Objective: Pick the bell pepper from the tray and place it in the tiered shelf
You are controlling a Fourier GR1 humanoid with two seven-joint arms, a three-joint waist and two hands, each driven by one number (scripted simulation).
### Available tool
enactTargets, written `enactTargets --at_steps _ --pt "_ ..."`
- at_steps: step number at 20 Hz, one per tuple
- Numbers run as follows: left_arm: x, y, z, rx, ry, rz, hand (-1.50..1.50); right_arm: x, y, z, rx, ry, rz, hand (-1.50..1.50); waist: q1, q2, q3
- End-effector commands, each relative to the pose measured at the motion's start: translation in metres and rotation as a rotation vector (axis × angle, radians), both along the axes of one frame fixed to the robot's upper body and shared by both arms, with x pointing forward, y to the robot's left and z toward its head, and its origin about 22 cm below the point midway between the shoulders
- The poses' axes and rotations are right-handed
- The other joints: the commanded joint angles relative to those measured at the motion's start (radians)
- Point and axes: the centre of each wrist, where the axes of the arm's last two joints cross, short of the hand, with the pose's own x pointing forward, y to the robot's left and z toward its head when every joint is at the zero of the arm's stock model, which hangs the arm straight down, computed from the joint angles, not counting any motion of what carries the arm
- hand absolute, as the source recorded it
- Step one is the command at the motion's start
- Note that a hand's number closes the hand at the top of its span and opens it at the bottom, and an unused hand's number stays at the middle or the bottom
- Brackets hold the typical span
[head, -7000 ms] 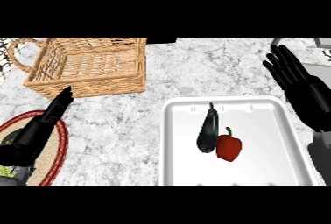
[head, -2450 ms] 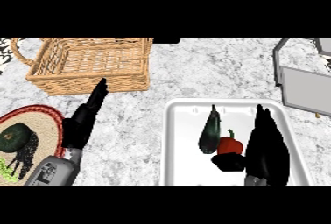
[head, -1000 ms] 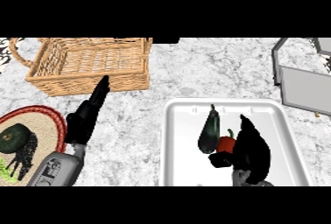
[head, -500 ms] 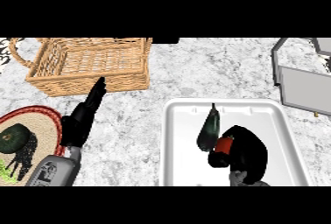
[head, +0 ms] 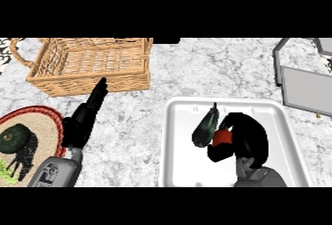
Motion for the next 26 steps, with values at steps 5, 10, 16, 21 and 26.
enactTargets --at_steps 5,10,16,21,26 --pt "-0.001 -0.010 0.001 -0.018 -0.003 -0.002 0.00 0.006 -0.001 0.049 0.208 -0.263 0.099 1.50 -0.004 -0.002 0.000" --pt "0.008 0.005 -0.002 -0.018 0.014 0.009 0.00 -0.017 0.007 0.092 0.251 -0.450 0.065 1.50 -0.008 -0.002 0.000" --pt "-0.005 -0.001 0.003 0.012 0.009 0.000 0.00 -0.029 -0.011 0.140 0.211 -0.587 -0.041 1.50 -0.003 -0.002 0.000" --pt "-0.004 0.000 -0.010 -0.004 0.014 0.011 0.00 -0.028 -0.028 0.188 0.072 -0.647 -0.124 1.50 -0.005 -0.002 -0.001" --pt "-0.016 -0.015 -0.005 -0.009 0.018 0.010 0.00 -0.021 -0.039 0.208 0.026 -0.758 -0.203 1.50 0.000 -0.002 0.000"
